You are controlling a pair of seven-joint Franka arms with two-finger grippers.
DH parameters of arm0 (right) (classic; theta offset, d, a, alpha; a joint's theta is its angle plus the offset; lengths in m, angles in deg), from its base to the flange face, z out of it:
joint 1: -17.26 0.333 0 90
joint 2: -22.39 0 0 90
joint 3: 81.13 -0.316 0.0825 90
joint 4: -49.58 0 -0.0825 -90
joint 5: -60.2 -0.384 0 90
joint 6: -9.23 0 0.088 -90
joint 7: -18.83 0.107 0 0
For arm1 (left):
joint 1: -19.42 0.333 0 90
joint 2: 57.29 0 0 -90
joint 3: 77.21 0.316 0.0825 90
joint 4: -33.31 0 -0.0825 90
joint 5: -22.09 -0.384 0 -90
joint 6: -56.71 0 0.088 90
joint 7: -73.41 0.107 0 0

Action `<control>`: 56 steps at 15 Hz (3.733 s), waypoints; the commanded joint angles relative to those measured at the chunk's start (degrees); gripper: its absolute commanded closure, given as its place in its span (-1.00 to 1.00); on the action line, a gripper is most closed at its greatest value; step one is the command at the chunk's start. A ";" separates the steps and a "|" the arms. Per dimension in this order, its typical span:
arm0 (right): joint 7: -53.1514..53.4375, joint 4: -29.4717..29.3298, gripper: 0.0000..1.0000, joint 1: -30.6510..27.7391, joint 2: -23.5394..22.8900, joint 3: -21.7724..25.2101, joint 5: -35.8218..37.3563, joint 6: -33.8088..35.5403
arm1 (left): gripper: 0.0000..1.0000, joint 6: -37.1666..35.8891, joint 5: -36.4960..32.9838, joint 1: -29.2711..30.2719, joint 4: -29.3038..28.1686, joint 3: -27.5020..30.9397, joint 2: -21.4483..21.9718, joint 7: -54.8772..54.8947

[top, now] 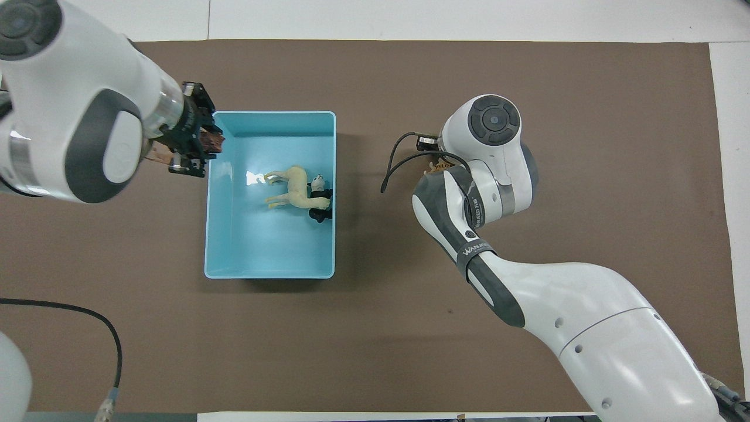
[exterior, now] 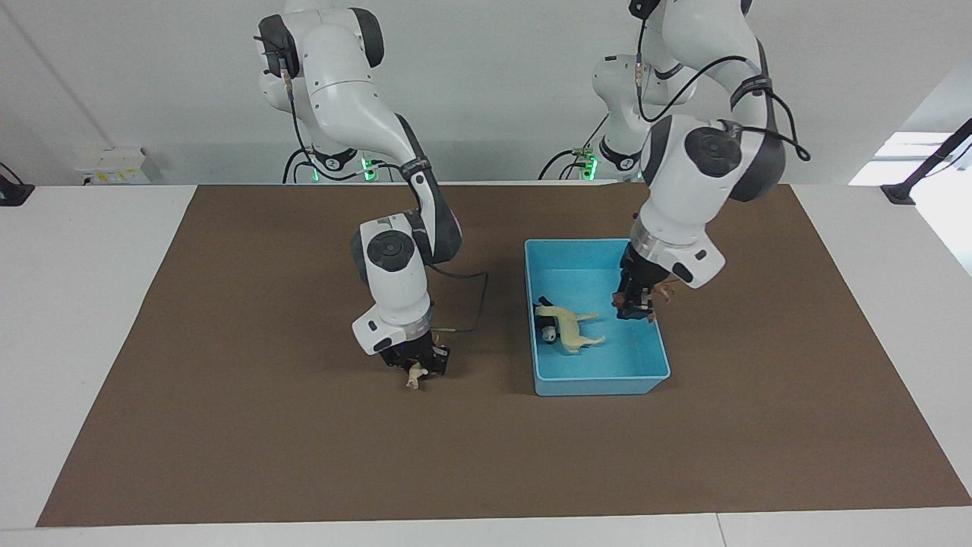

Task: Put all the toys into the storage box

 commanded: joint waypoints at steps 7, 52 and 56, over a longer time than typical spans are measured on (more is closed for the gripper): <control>0.35 -20.18 1.00 0.12 0.73 0.12 0.50 26.98 | -1.00 7.19 -0.56 -0.64 -10.21 1.70 7.65 -2.42; -35.95 -0.89 -1.00 -26.38 35.26 -0.98 0.84 44.16 | -1.00 -28.33 -1.96 13.61 3.33 2.32 15.04 99.01; -34.29 0.70 -1.00 -32.31 37.64 -7.96 4.54 45.03 | -1.00 -26.67 -1.96 13.70 3.33 2.32 15.04 99.19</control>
